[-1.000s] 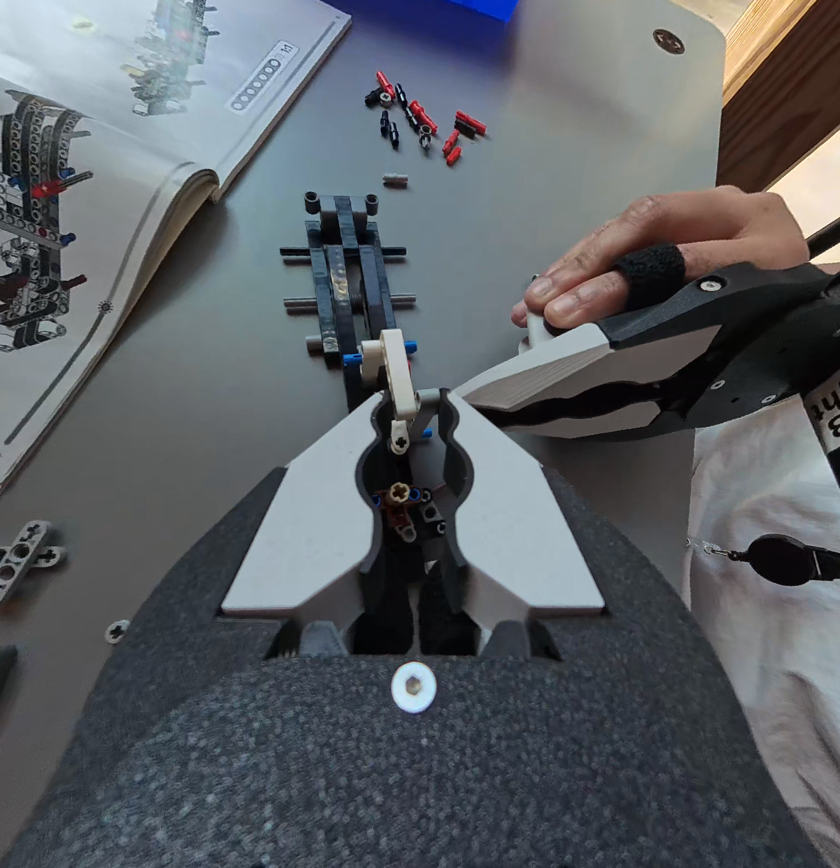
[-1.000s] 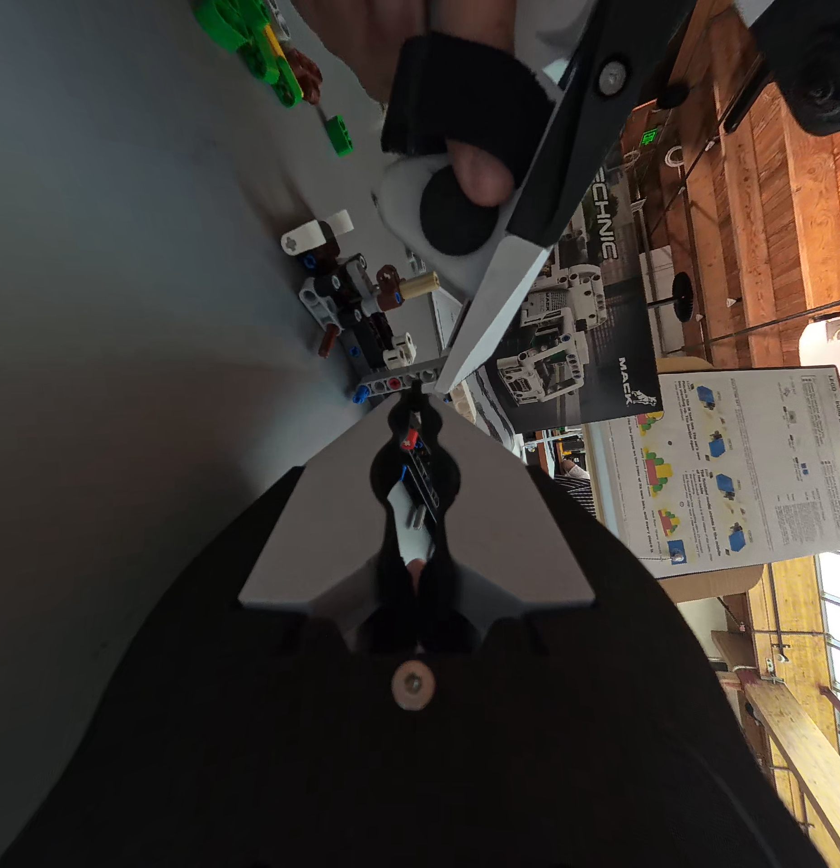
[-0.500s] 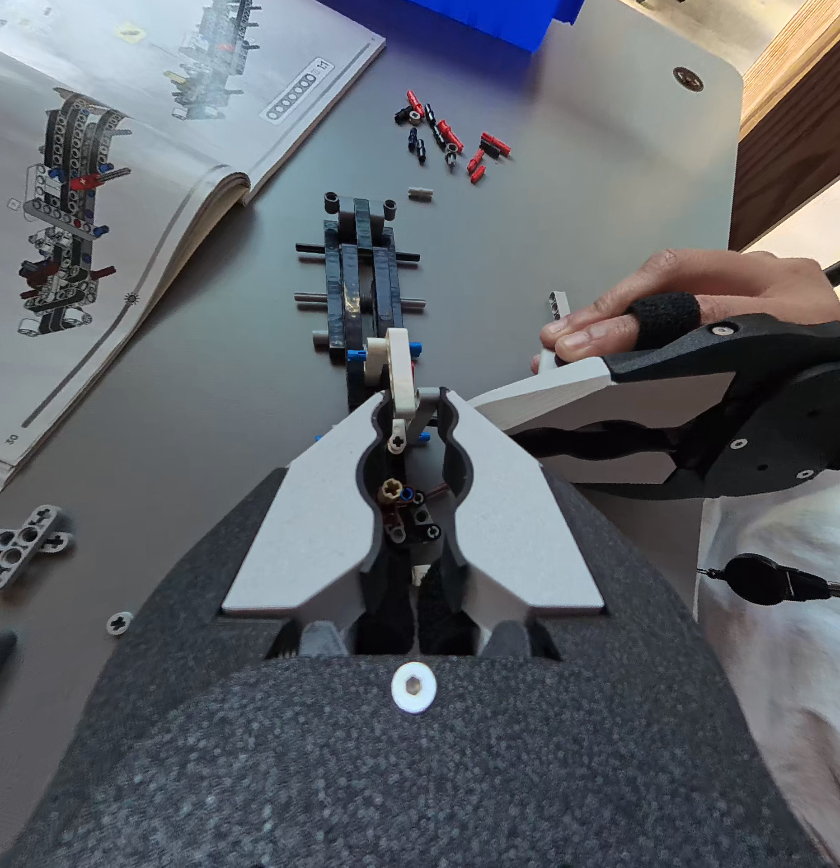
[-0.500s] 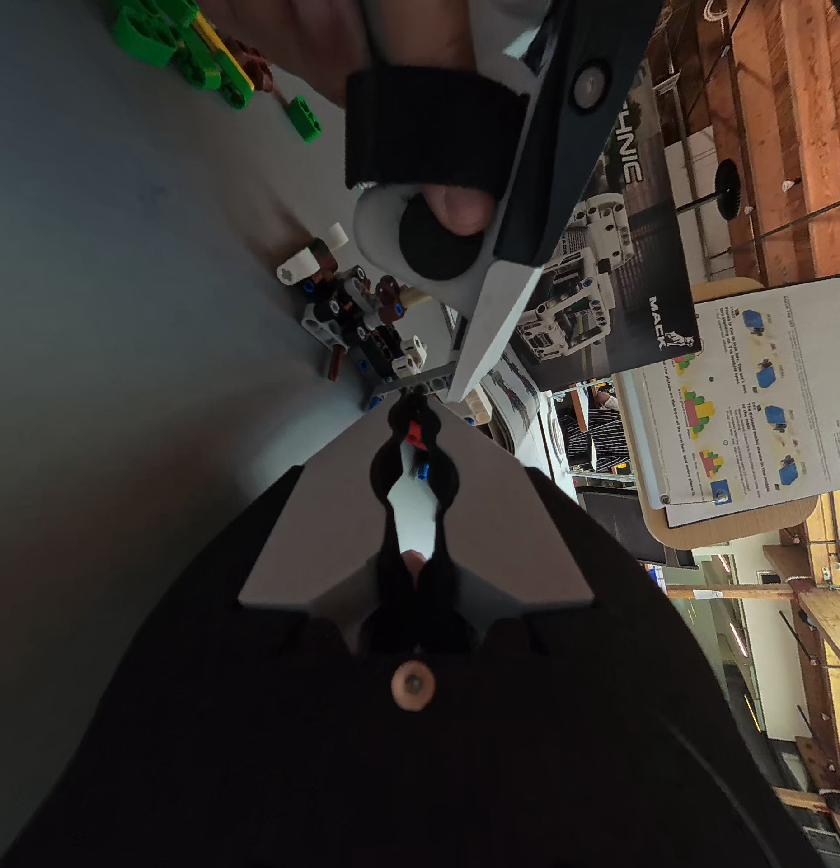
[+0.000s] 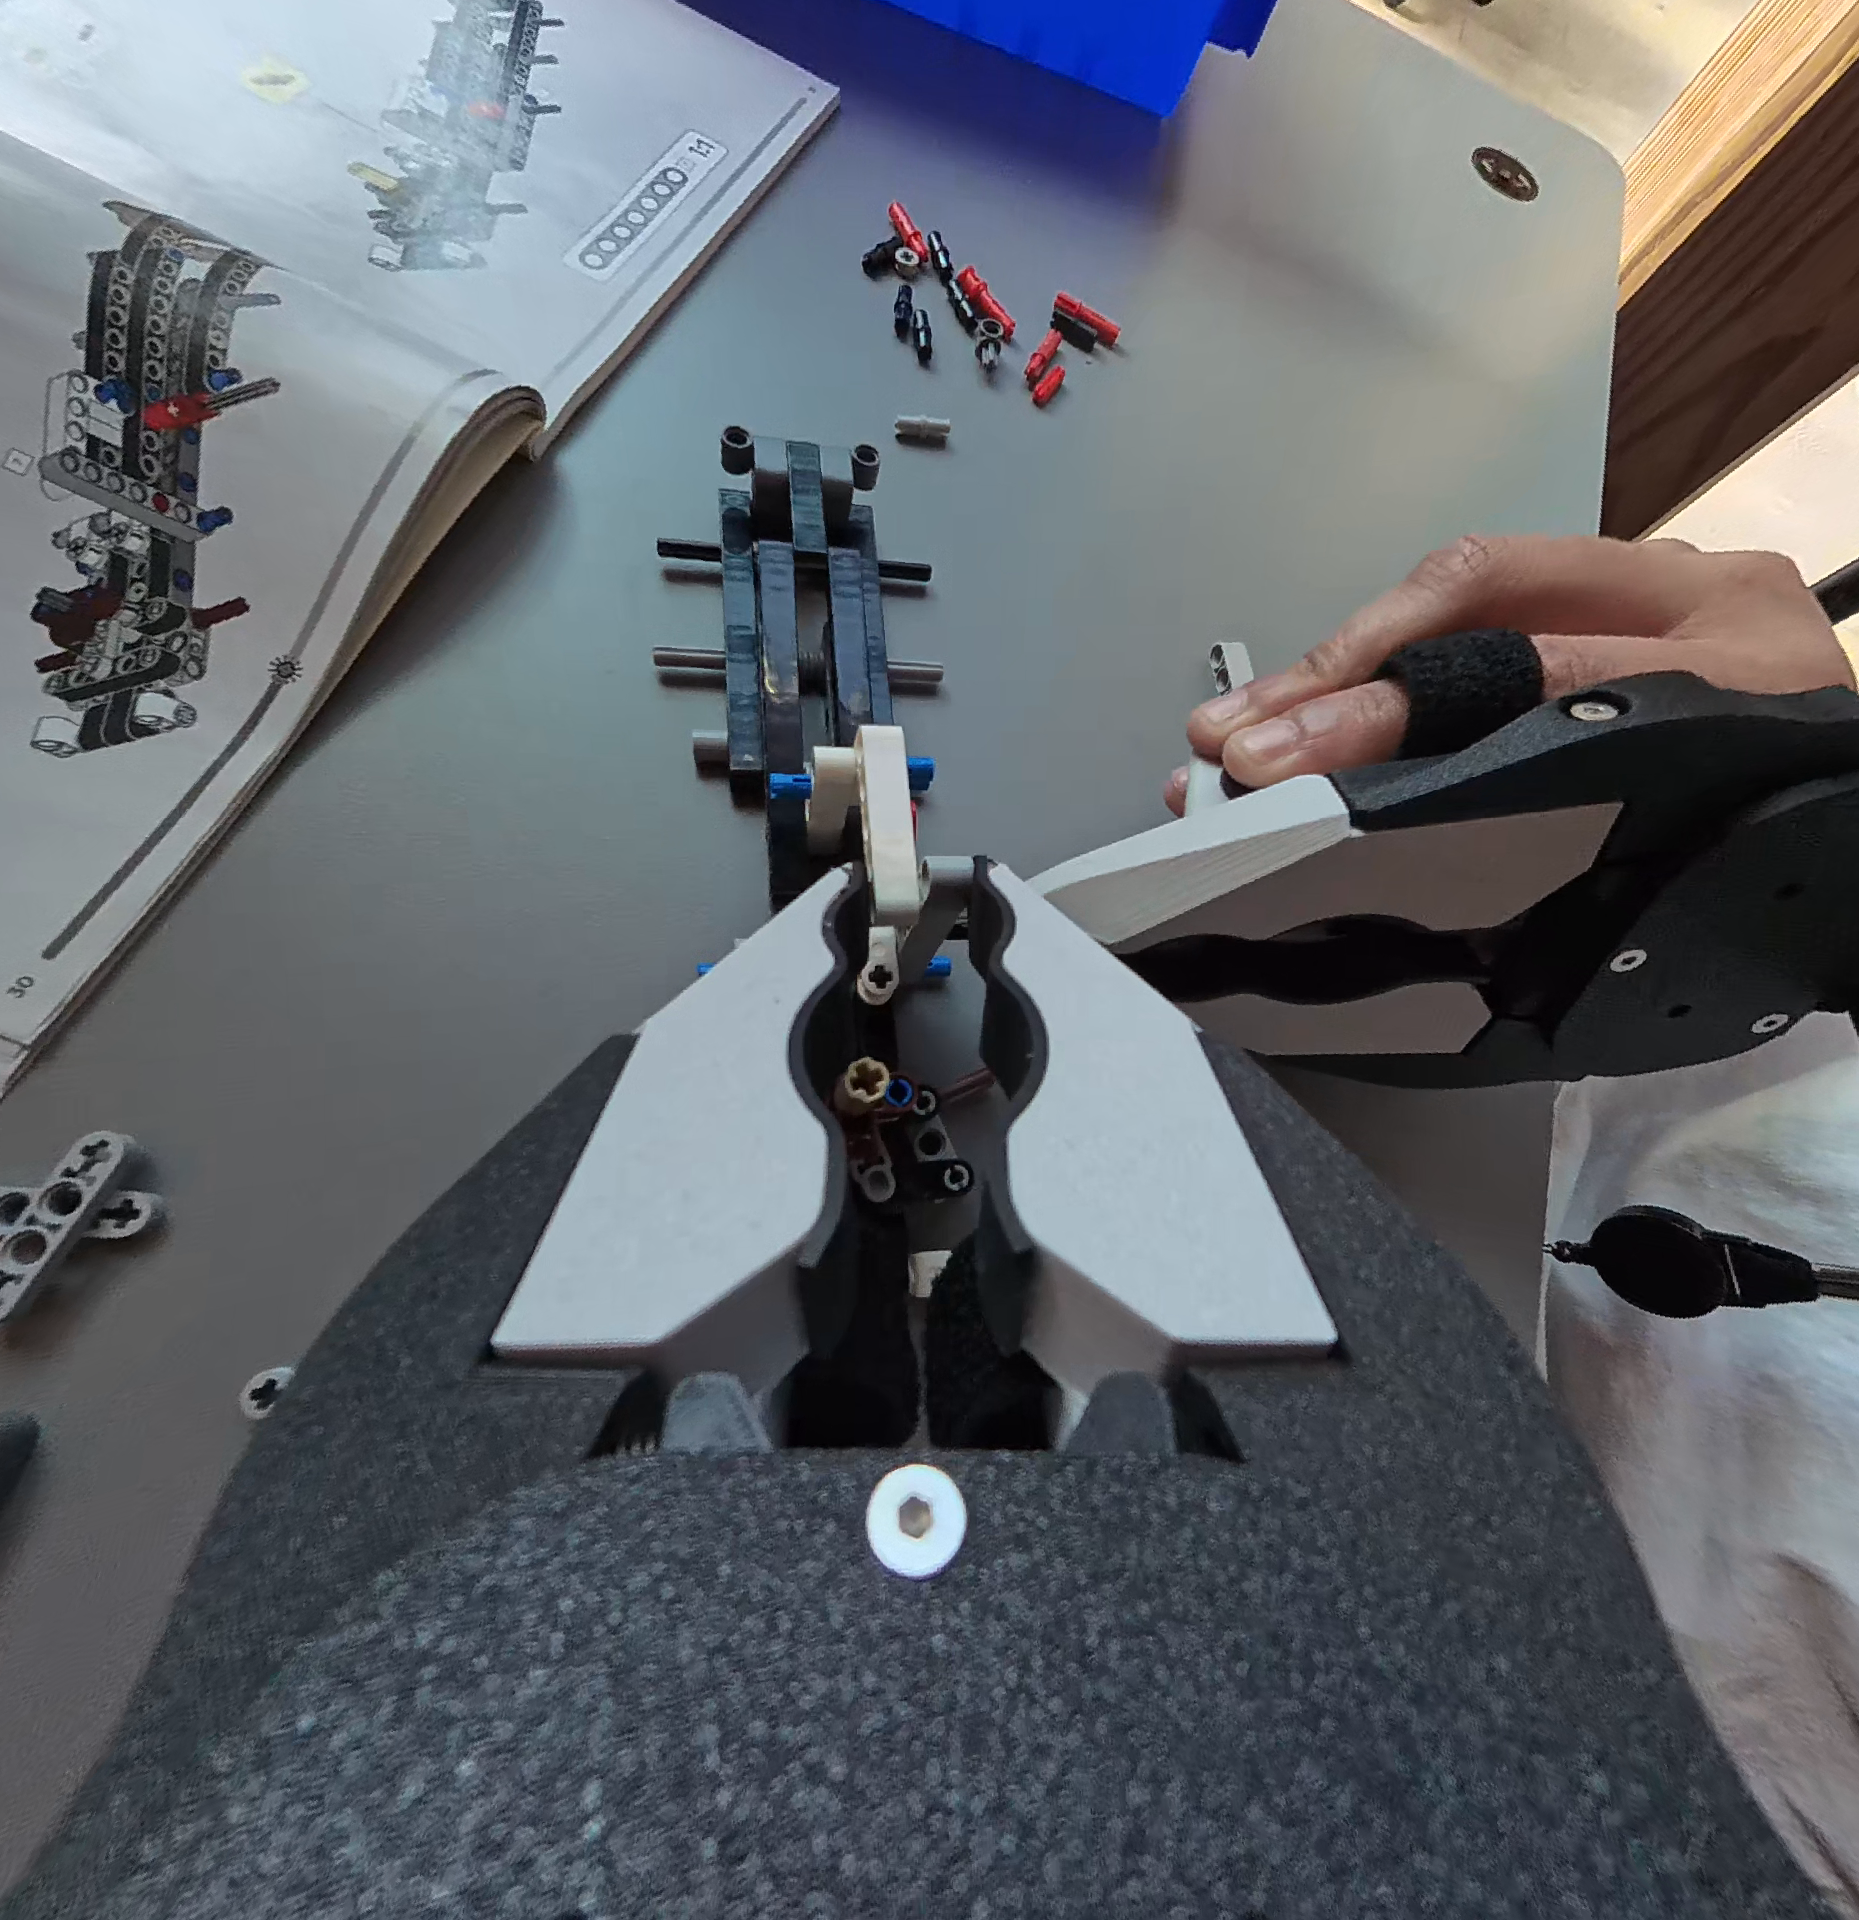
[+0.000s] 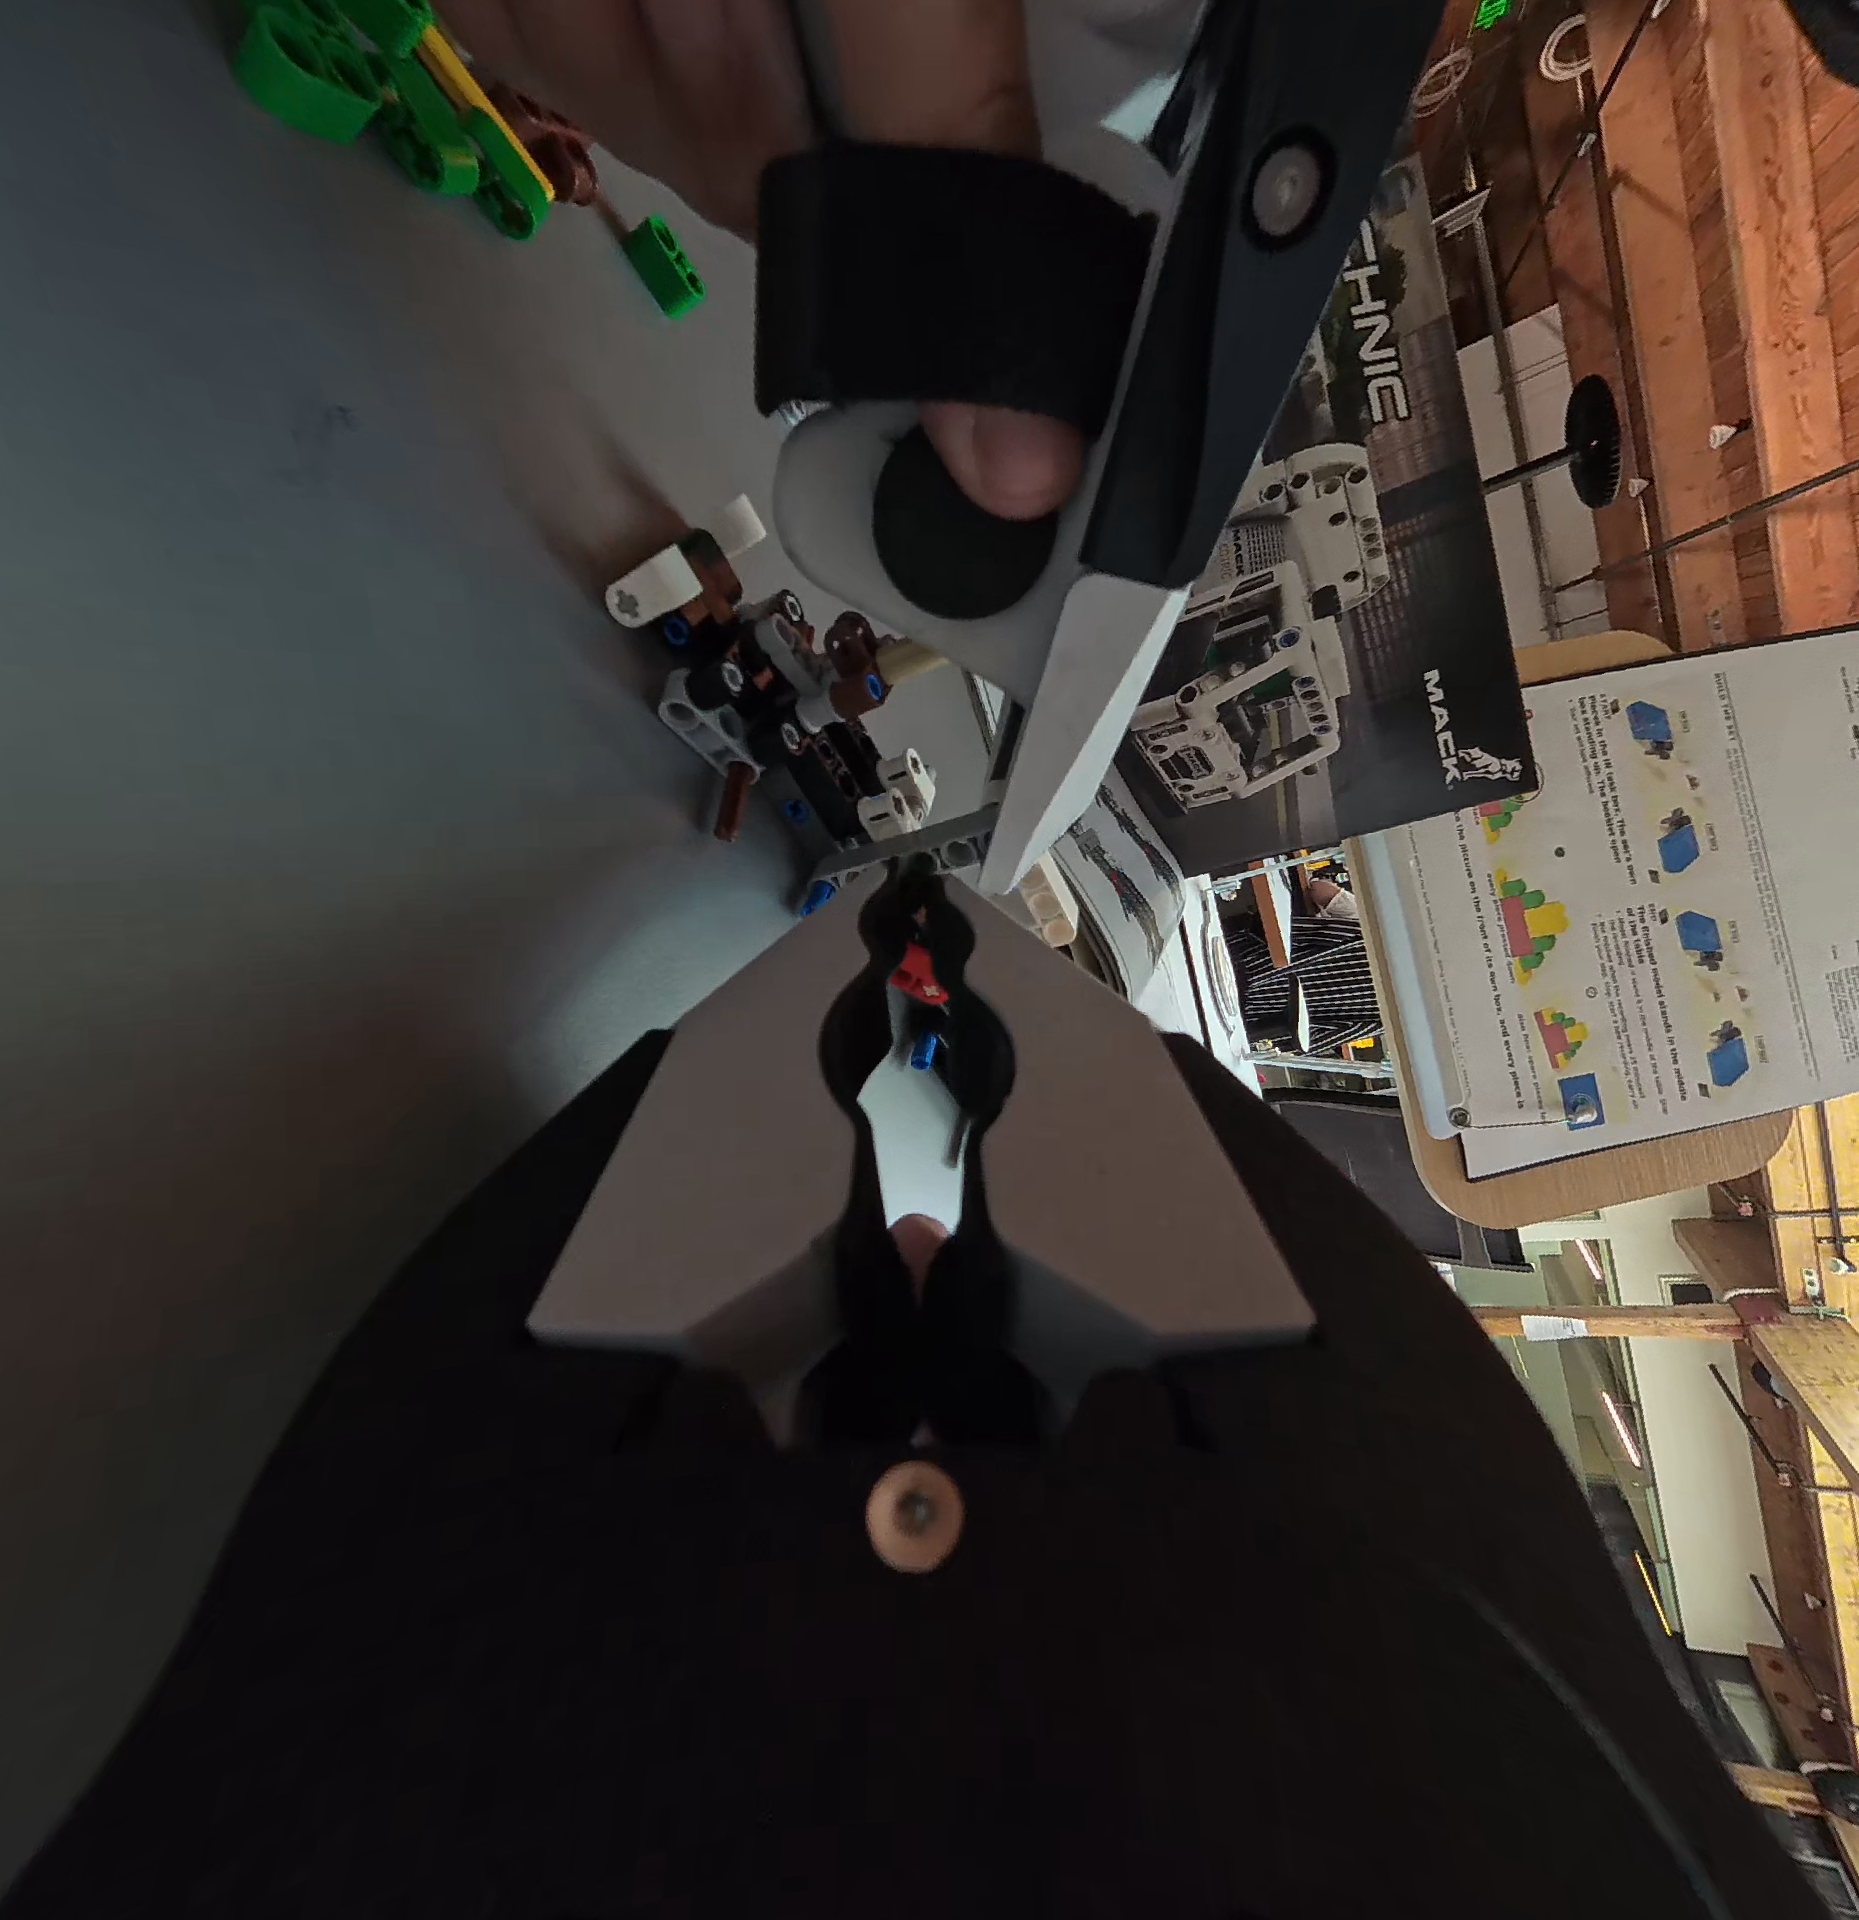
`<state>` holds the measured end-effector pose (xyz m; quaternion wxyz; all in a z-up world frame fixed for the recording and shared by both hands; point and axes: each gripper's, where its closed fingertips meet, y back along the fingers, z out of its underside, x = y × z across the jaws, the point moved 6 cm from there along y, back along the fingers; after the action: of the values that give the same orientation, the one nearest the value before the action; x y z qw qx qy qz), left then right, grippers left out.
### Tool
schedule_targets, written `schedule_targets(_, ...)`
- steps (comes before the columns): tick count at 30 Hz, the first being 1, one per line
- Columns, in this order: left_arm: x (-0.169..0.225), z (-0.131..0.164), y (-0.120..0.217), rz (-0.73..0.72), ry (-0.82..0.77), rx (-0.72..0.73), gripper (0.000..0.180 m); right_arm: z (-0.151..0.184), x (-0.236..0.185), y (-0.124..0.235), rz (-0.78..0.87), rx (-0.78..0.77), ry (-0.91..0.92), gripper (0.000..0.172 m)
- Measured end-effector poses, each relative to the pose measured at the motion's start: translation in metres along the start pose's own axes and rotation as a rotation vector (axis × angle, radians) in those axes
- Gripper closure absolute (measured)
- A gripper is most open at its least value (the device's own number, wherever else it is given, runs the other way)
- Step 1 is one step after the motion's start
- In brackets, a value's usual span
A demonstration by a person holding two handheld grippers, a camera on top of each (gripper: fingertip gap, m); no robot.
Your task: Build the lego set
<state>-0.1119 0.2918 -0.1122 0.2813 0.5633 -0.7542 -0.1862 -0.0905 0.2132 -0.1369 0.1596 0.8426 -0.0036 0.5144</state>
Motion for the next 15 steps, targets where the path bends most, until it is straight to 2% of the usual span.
schedule_targets(15,-0.0040,0.0009,-0.0003,0.045,0.057,0.021,0.162,0.0023,0.0015,-0.0026,-0.021,0.037,-0.001,0.171)
